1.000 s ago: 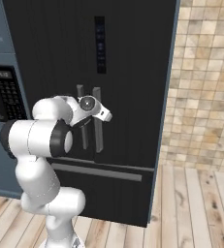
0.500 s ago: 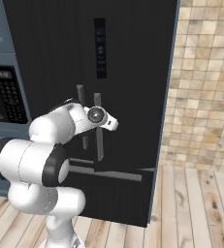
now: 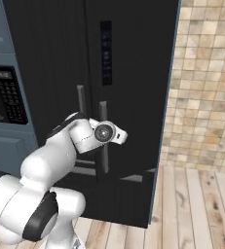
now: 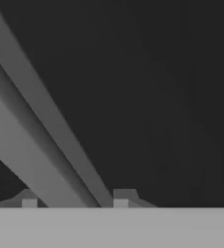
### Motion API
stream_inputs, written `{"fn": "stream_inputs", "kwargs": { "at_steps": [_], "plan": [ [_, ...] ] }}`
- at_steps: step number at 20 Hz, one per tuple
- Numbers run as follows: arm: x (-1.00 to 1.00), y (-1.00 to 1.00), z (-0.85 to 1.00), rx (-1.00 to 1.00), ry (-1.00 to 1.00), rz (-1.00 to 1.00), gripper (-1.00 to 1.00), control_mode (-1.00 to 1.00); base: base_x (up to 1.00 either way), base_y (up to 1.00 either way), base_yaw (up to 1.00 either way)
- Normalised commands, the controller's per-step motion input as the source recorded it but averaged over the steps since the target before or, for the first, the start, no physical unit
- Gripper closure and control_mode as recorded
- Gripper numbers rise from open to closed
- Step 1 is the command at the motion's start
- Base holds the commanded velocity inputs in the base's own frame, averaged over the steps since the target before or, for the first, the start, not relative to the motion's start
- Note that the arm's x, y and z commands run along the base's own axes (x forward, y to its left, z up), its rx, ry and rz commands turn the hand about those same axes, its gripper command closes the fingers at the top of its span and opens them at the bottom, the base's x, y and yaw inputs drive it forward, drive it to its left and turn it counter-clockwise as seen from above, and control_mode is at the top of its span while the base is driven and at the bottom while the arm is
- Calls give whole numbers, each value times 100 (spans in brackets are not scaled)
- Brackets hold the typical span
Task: Retrieve the sausage and cheese from the fridge and place them on the cutting board on the counter.
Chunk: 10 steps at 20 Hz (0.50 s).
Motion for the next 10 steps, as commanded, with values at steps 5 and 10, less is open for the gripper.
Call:
{"fn": "stream_inputs", "kwargs": {
  "at_steps": [5, 10],
  "plan": [
    [-53, -100, 0, -2, 7, 1, 100, -100, 0, 0, 0],
    [-42, -100, 0, -1, 12, 0, 100, -100, 0, 0, 0]
  ]
}}
